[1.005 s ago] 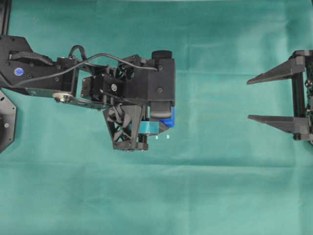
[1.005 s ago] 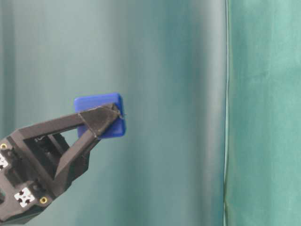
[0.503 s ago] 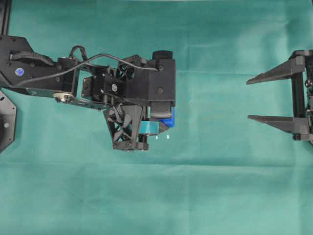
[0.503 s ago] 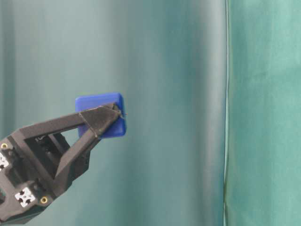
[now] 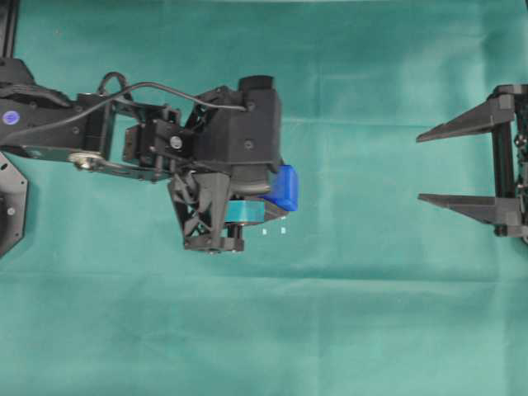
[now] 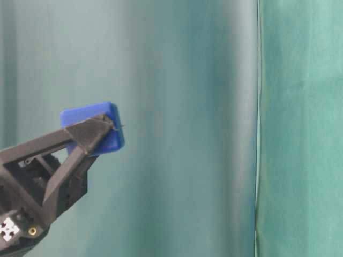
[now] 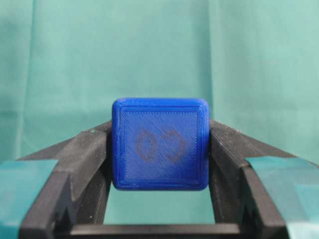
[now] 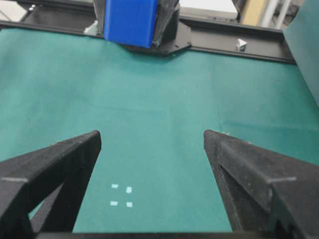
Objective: Handover the blue block to the right arm after grasping it with the left arm, then place it in the designated position.
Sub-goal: 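Raise the cube with the left gripper and turn it toward the right arm, then hold the cube with the left gripper while the right gripper approaches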
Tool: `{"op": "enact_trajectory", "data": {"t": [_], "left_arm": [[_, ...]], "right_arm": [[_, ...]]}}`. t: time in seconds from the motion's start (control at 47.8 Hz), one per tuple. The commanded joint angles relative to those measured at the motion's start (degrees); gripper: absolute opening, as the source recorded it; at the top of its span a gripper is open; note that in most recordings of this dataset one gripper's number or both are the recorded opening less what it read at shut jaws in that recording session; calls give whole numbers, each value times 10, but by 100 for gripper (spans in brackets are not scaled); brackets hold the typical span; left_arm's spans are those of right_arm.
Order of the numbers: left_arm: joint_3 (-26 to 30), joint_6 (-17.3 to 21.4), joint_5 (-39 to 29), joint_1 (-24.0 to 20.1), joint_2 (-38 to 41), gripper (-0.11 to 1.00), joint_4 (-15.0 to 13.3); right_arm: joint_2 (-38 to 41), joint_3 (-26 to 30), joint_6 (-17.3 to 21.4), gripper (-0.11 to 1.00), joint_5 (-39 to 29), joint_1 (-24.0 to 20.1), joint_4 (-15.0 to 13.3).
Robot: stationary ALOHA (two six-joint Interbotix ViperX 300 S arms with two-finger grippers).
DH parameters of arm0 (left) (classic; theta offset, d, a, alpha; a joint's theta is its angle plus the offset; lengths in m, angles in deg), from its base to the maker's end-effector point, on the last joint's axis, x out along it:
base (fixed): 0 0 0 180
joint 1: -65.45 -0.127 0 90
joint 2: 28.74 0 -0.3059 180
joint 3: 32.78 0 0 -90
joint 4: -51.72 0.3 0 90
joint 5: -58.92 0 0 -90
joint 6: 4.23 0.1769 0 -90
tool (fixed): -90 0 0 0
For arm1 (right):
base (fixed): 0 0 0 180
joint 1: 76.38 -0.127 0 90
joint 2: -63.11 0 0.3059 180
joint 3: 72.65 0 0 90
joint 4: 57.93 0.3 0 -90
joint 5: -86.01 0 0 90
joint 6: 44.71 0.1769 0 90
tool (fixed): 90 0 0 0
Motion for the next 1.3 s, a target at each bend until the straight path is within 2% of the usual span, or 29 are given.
{"op": "enact_trajectory", "data": {"t": [0.0, 0.356, 0.607, 1.277], "left_arm": [[-10, 0, 36, -1, -27, 47, 2], [-112, 1, 218, -1, -105, 47, 2], [-163, 0, 295, -1, -142, 47, -1], [-170, -1, 303, -3, -143, 47, -2]], "right_arm": [[4, 16, 1, 94, 4, 1, -1], [4, 16, -1, 94, 14, 1, -4], [4, 17, -1, 94, 20, 1, -9], [4, 17, -2, 94, 30, 1, -16]]}}
